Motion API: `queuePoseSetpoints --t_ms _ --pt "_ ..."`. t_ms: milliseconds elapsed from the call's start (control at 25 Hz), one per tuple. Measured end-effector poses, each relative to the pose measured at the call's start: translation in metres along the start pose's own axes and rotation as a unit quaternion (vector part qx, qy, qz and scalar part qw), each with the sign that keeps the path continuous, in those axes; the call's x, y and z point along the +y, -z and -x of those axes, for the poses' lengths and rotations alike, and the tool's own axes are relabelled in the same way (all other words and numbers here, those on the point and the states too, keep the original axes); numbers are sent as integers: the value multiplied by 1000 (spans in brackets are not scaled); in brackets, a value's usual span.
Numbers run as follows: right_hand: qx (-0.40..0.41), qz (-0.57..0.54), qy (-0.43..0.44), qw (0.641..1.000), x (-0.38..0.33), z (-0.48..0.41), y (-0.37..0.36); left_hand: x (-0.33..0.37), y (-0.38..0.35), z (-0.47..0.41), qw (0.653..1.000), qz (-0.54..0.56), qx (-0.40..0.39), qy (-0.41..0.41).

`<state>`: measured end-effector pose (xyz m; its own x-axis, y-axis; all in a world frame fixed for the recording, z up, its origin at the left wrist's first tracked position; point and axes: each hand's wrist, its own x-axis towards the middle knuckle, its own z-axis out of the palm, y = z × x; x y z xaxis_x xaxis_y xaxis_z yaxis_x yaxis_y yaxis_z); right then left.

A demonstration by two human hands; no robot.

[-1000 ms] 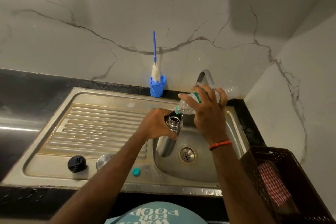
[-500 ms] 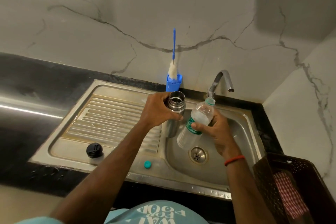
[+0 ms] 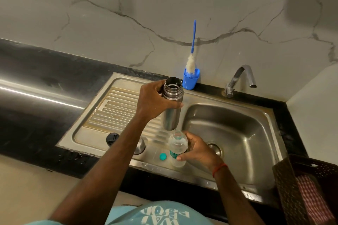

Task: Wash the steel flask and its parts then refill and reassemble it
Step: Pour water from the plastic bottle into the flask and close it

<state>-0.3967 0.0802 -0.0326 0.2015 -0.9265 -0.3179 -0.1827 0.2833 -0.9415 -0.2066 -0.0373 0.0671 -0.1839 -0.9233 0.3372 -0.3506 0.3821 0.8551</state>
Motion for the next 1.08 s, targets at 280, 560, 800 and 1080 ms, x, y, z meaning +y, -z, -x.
queuePoseSetpoints --t_ms 280,560,800,1080 --pt "-28 -39 4 999 2 -8 -20 -9 21 2 1000 -15 10 -5" --pt "-60 118 -51 990 10 -11 1 -12 30 0 999 -27 25 -12" --pt "-62 365 -46 928 -6 -21 23 -14 32 1 999 -39 35 -14" --pt "6 452 20 892 -36 -32 34 -14 42 3 997 -47 55 -26"
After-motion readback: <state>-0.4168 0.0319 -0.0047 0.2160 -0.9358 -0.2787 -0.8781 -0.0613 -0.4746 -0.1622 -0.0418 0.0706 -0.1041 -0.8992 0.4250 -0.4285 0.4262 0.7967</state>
